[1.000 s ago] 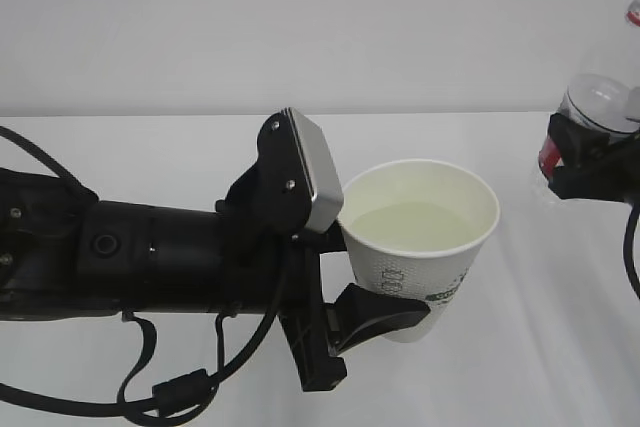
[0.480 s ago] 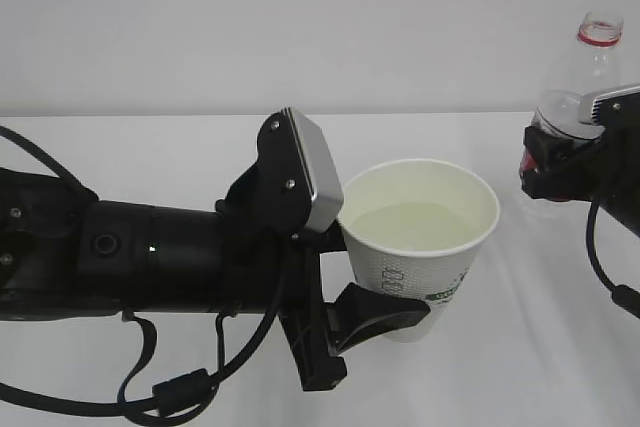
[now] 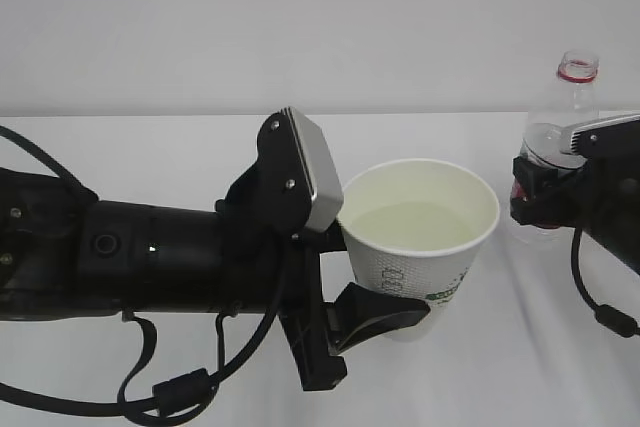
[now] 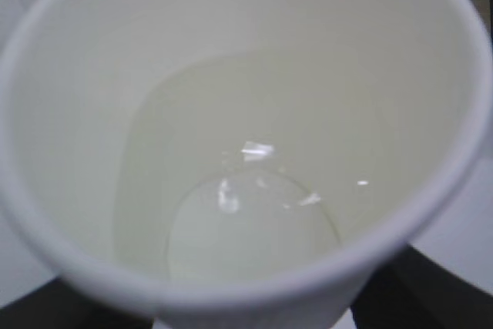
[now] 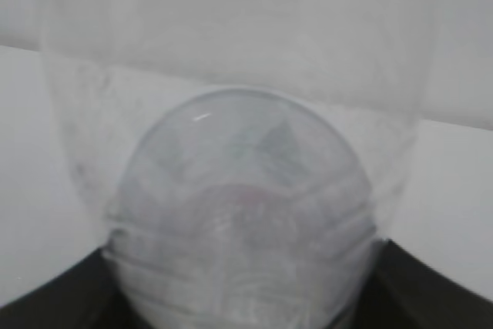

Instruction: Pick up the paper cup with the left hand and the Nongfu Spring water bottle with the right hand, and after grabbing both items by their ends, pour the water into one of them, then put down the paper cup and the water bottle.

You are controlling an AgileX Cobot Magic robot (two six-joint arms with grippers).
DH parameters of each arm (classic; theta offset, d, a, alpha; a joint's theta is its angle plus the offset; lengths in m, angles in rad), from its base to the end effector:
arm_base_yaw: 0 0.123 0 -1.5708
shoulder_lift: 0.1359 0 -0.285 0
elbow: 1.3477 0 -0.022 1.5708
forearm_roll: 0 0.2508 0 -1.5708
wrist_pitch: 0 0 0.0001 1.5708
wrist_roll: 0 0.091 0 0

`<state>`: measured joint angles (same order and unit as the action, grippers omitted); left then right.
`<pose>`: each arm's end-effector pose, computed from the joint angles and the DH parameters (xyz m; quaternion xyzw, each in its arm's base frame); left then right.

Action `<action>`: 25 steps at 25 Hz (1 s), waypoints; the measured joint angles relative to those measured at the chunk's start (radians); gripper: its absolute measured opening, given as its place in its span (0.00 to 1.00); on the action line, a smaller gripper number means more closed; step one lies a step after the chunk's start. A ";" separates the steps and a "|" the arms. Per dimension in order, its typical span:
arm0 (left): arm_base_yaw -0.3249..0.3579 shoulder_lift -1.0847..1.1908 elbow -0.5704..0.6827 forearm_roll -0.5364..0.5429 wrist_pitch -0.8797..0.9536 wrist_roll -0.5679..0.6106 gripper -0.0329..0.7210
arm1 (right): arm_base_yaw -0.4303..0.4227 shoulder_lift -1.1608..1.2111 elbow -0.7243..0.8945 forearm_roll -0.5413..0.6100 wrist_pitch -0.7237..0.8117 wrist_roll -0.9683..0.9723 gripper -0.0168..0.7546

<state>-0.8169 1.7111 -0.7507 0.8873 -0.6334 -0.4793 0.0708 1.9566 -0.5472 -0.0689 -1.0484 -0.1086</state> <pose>0.1947 -0.2683 0.1847 0.5423 0.6283 -0.3257 0.4529 0.3113 0.0275 0.1077 -0.1030 0.7905 0.0020 0.6038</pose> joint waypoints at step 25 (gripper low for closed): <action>0.000 0.000 0.000 -0.003 0.000 0.000 0.70 | 0.000 0.028 0.042 0.069 -0.090 0.074 0.89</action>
<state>-0.8169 1.7111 -0.7507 0.8839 -0.6334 -0.4793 0.0708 1.9842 -0.5054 0.0000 -1.1382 -0.0348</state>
